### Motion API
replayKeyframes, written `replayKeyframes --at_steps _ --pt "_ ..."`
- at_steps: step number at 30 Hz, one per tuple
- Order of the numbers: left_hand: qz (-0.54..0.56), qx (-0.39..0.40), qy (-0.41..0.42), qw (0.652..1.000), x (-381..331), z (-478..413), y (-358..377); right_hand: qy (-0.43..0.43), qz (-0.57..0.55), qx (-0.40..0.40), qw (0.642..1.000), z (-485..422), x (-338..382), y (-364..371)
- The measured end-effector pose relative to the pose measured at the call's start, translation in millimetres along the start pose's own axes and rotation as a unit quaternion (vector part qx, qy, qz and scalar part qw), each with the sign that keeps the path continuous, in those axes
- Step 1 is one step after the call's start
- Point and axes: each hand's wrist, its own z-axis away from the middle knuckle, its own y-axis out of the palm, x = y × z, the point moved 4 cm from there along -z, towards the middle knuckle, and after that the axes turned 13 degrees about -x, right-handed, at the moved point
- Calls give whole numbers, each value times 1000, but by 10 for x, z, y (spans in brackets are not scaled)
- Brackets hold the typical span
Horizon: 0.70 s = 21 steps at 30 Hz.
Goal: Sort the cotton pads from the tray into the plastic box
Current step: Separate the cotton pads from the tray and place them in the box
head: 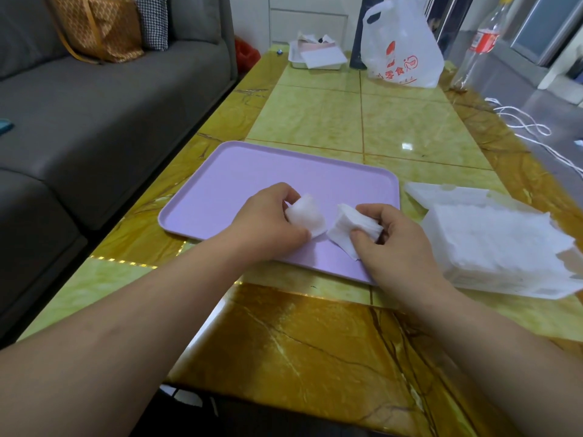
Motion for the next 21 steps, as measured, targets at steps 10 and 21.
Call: replayKeyframes --at_steps 10,21 --pt "166 -22 -15 986 -131 58 -134 8 4 11 1000 -38 -36 13" --pt "88 92 61 990 -241 161 165 77 -87 44 992 -114 -129 -3"
